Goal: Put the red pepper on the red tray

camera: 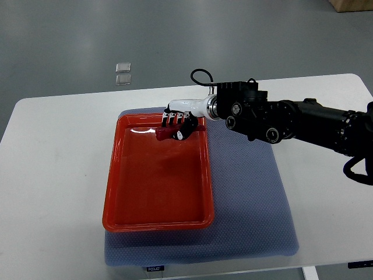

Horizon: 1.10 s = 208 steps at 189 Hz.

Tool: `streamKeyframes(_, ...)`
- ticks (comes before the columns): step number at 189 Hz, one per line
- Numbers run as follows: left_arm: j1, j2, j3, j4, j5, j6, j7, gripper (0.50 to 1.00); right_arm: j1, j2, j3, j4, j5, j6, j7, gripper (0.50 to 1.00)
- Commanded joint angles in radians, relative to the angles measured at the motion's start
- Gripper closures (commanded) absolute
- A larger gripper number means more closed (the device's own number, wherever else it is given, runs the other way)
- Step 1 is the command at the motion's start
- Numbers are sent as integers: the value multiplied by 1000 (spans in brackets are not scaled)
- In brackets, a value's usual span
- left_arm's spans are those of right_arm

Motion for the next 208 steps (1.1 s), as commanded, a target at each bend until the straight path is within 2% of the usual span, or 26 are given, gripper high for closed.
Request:
streamKeyframes(1, 0, 0, 1, 1, -2, 0, 0, 500, -27, 0, 3, -3, 0, -3, 1, 1000)
streamKeyframes(201, 0, 0, 1, 1, 0, 0, 0, 500, -90, 0, 6, 58, 1, -58, 72, 1000)
streamKeyframes(208, 0, 0, 1, 1, 0, 0, 0, 500, -91, 0, 6, 58, 1, -58, 76, 969)
